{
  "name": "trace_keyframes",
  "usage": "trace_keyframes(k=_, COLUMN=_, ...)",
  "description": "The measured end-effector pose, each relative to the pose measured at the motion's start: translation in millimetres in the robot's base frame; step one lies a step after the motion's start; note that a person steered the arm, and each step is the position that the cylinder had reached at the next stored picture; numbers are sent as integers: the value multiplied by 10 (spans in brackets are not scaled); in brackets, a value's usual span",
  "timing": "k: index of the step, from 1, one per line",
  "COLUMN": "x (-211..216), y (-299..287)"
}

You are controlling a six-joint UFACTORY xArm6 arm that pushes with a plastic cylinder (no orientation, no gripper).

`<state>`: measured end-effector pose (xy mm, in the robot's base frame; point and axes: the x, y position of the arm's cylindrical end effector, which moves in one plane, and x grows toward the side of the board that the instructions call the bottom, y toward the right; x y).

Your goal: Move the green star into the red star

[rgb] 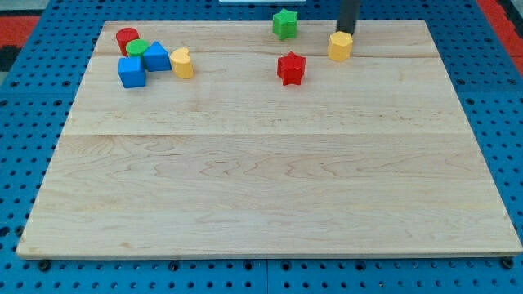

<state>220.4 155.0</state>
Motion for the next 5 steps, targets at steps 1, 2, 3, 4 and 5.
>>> trace_keyframes(k=1, x=-88, y=-39)
trace_keyframes(k=2, x=-287, y=-457)
trace_keyframes(k=3, x=-268, y=-1016)
trace_keyframes(k=4, x=127, y=-2047)
trace_keyframes(k=5, x=732, y=-2878)
